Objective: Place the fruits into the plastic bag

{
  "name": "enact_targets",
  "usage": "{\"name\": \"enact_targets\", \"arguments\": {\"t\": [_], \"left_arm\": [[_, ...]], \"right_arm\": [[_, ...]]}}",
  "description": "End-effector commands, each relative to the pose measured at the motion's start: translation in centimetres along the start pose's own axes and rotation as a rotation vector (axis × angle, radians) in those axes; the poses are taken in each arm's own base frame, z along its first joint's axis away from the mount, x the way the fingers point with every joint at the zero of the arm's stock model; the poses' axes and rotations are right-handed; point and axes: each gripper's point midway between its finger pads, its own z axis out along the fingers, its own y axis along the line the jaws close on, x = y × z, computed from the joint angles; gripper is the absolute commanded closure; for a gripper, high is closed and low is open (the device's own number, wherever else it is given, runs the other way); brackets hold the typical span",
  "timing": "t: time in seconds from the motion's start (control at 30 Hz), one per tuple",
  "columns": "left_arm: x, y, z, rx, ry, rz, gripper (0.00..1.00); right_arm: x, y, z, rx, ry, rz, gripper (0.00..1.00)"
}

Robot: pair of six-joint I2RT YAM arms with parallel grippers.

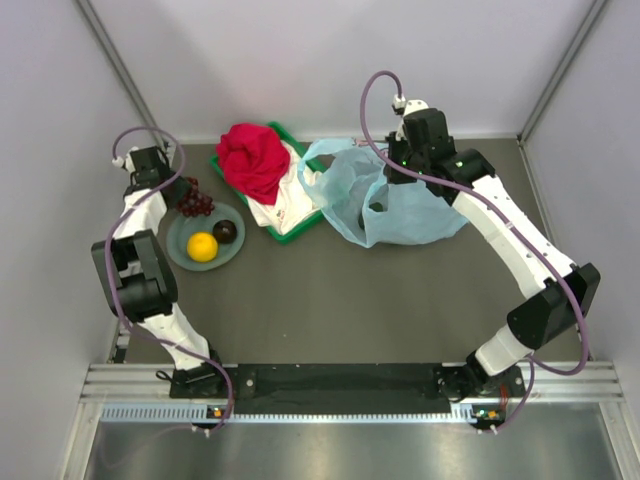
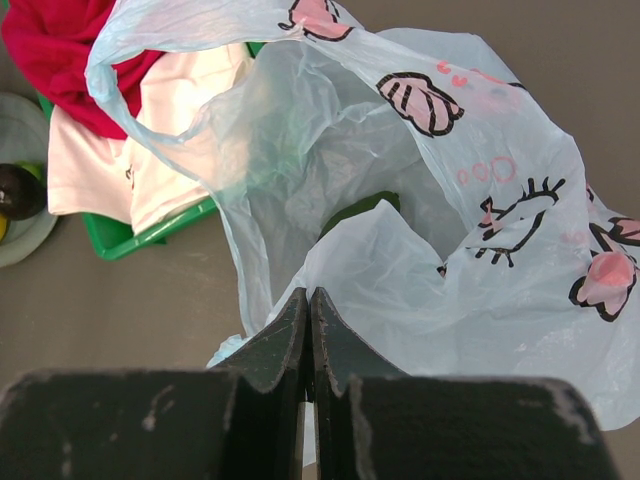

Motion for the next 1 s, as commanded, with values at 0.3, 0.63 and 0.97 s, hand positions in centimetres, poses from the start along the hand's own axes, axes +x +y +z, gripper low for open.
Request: {"name": "enact_targets", "arguments": {"t": [0.3, 0.63, 0.97], "left_arm": [[-7.5, -5.1, -7.1, 0.19, -0.253, 0.033, 0.58], [-7.7, -10.3, -10.1, 0.319, -0.289, 0.176, 0.59], [-5.4, -18.5, -11.7, 0.521, -0.303, 0.333, 0.58]], "right_arm": [[-2.4, 0.5, -0.3, -0.034, -0.053, -0.029, 1.0], [-2.4, 1.1, 0.2, -0.058, -0.045, -0.006, 1.0], [-3.0, 0.8, 0.2, -0.038, -0.062, -0.006, 1.0]]}}
